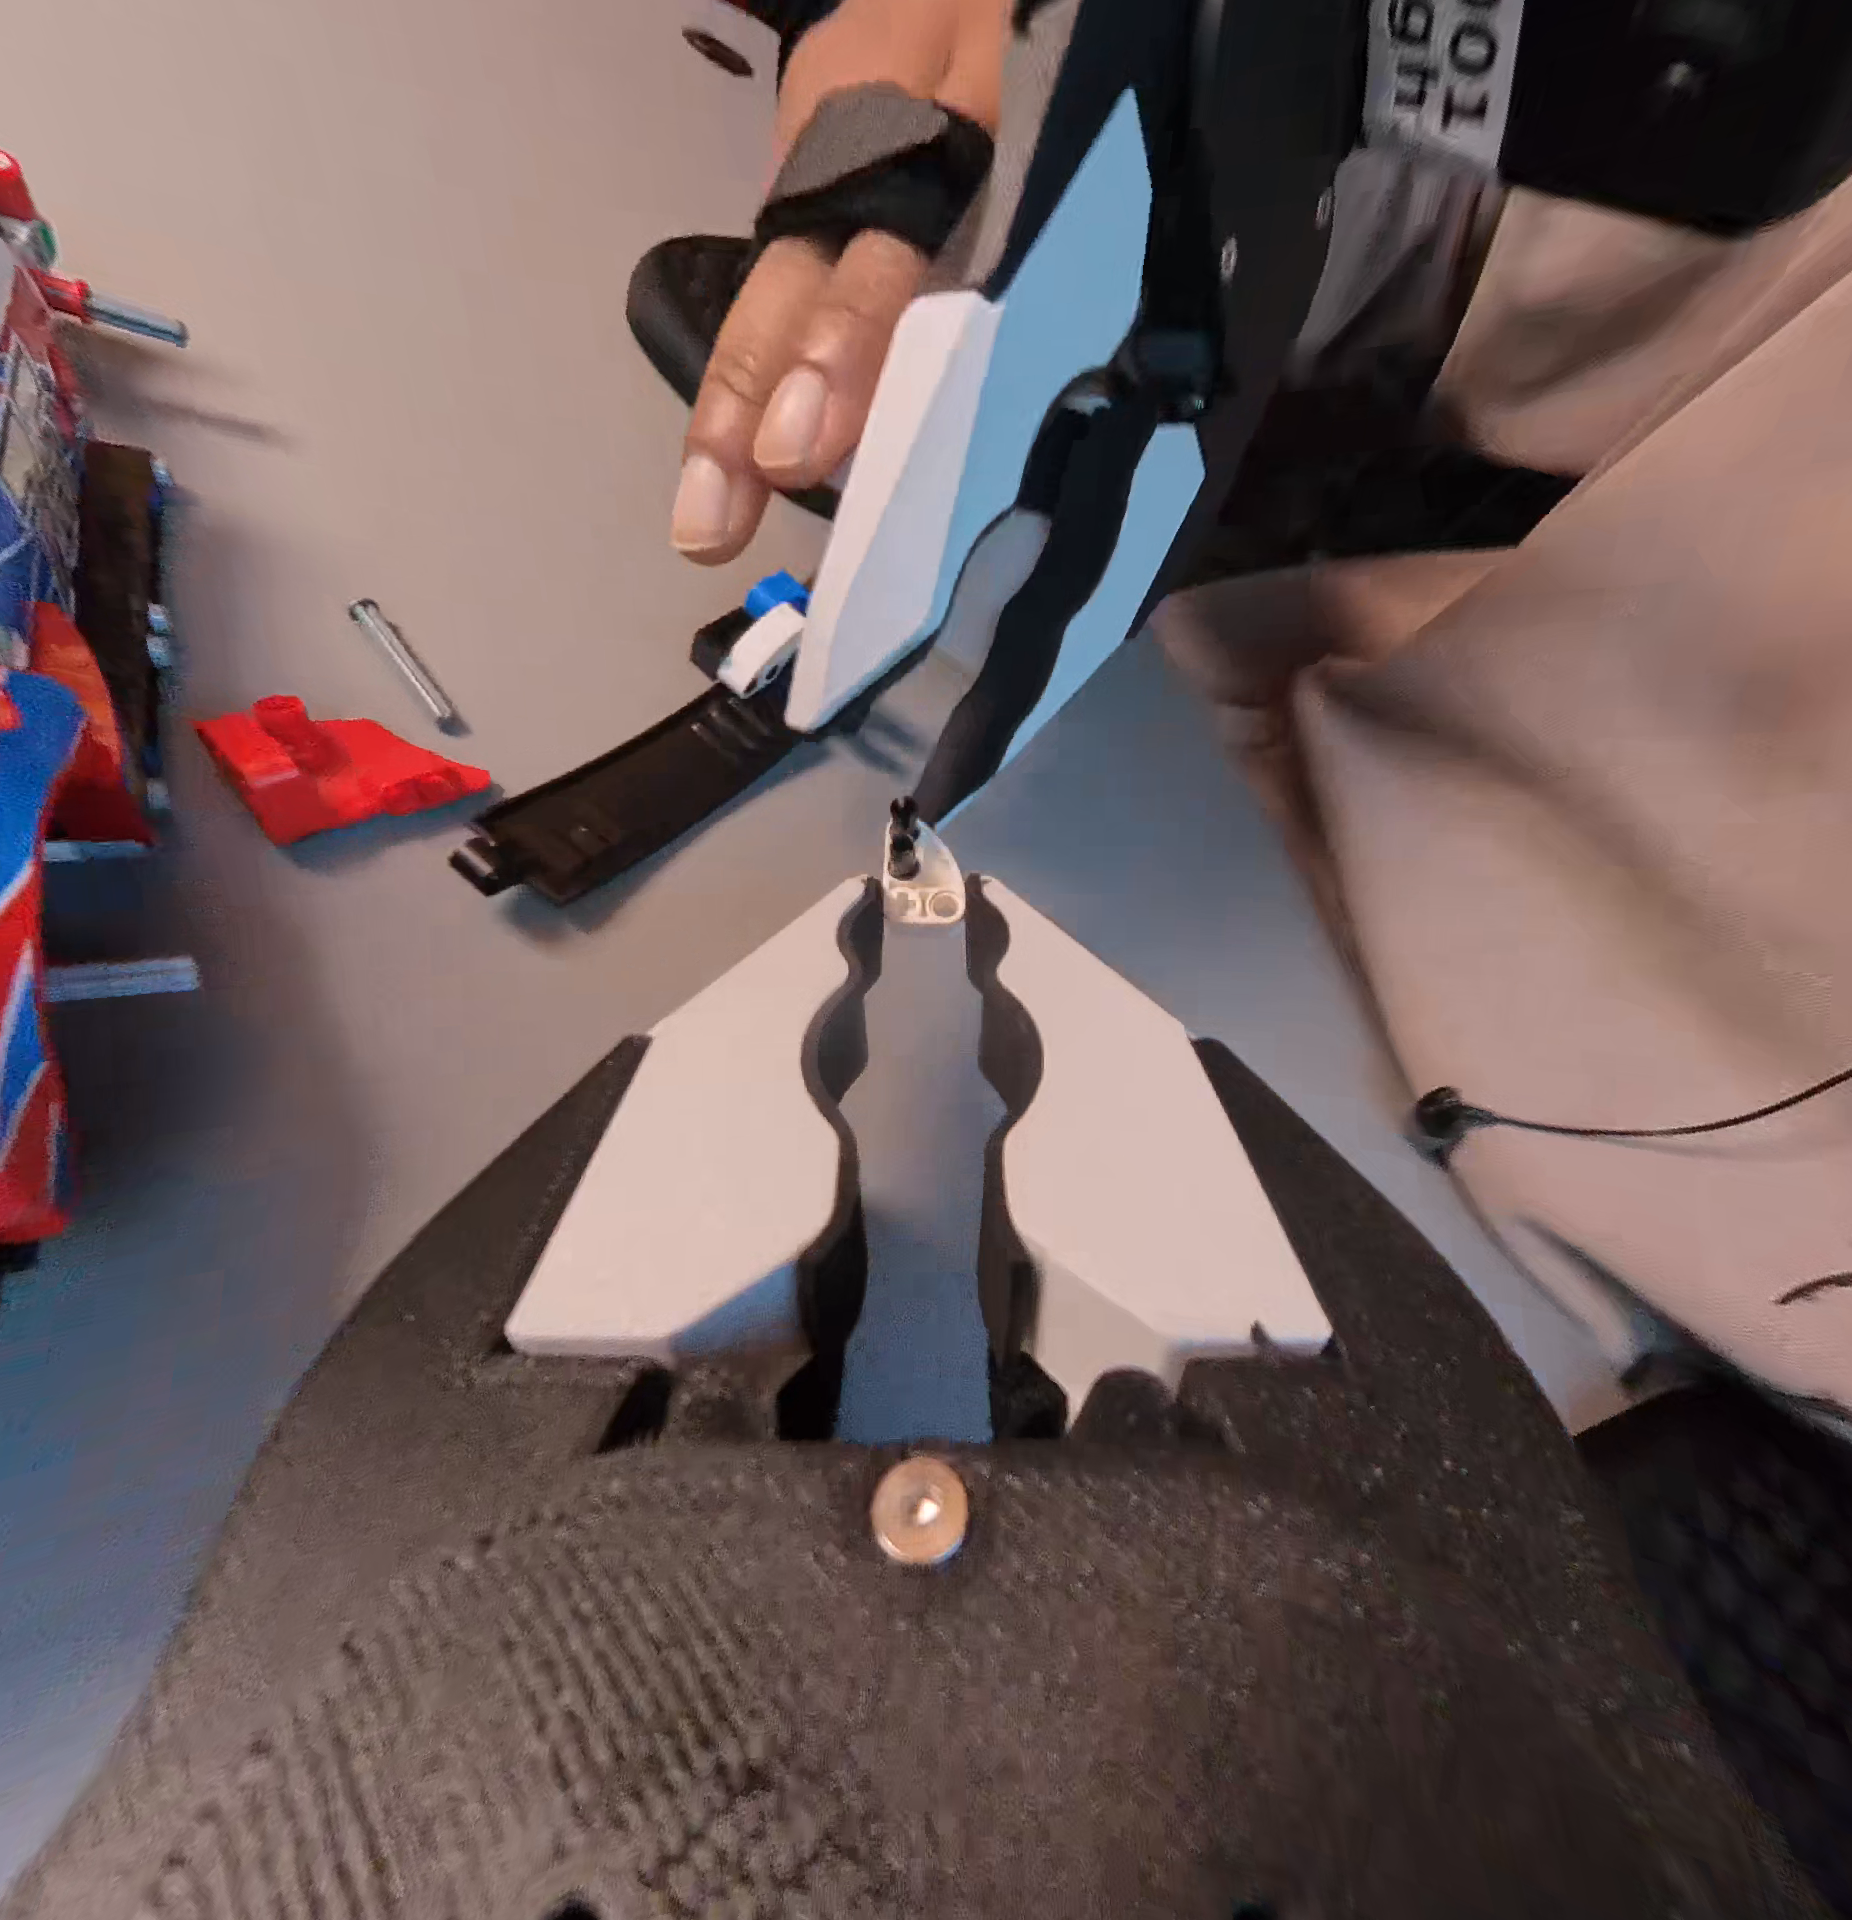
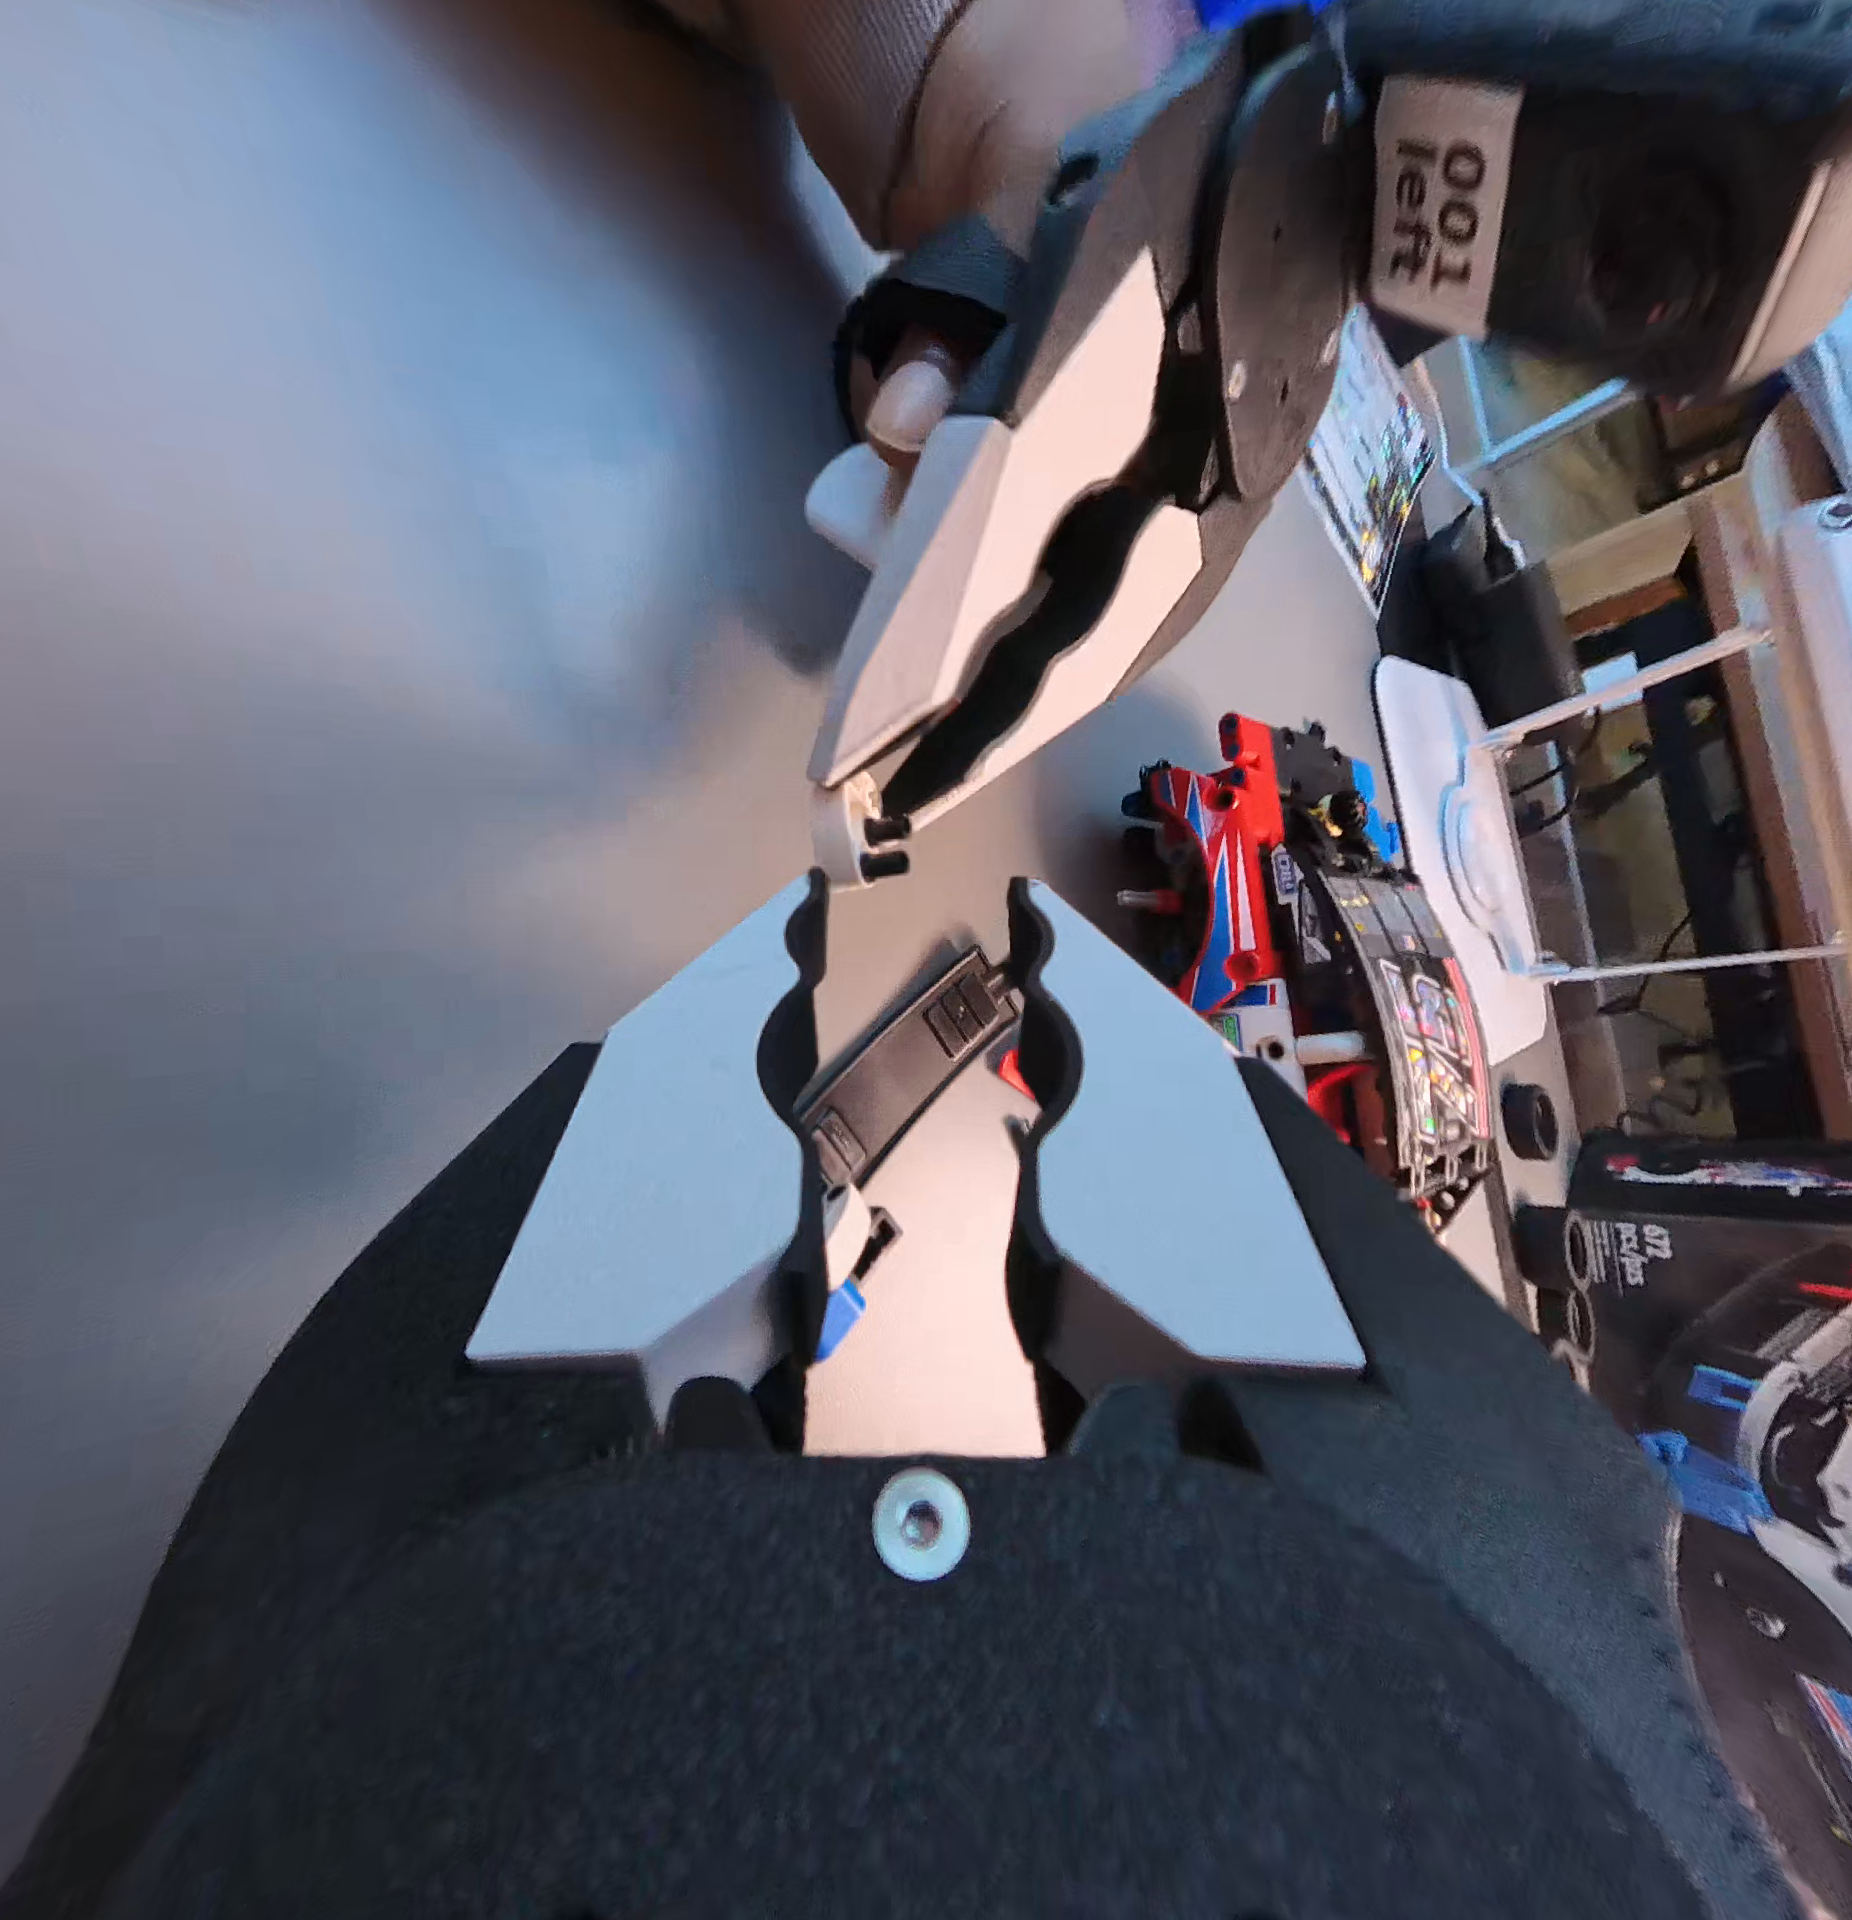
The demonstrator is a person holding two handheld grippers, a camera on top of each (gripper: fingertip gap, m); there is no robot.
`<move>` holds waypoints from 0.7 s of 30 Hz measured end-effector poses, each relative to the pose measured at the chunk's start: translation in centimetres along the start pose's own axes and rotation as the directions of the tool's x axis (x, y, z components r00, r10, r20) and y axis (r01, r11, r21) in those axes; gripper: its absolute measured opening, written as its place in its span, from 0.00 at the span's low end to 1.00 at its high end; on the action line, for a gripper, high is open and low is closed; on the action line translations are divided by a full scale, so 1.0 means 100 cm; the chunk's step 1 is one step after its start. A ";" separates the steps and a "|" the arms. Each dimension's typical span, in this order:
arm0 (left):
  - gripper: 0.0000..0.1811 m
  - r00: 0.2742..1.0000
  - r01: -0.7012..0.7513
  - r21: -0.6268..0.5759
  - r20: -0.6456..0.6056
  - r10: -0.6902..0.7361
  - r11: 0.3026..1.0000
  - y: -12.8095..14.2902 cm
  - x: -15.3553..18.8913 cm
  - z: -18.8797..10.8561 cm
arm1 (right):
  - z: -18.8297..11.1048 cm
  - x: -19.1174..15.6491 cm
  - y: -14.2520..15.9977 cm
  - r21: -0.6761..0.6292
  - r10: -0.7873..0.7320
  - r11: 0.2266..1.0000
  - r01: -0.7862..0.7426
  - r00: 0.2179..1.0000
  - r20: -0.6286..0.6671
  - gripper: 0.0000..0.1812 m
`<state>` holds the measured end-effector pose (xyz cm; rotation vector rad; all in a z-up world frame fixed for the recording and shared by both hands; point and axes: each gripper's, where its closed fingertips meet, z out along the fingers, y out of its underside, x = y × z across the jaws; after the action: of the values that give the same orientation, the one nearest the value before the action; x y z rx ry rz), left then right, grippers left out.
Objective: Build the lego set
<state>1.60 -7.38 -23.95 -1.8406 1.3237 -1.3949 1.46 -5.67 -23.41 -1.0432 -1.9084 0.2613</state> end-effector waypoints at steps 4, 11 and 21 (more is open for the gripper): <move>0.07 0.987 0.142 0.094 -0.093 -0.133 0.985 -0.011 0.010 -0.002 | -0.005 -0.005 -0.010 0.078 -0.064 0.995 0.066 0.998 -0.018 0.18; 0.07 0.972 0.212 0.244 -0.149 -0.179 0.947 -0.037 0.023 -0.009 | -0.012 -0.003 -0.023 0.179 -0.021 0.983 0.025 1.000 -0.020 0.19; 0.07 0.916 0.399 0.433 -0.221 -0.334 0.809 -0.053 0.030 -0.025 | -0.018 0.021 -0.039 0.342 0.111 0.933 -0.108 0.994 0.010 0.08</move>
<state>1.52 -7.37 -17.41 -1.7329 0.6005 -1.8732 0.23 -6.96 -18.98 -0.9115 -1.7193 0.6287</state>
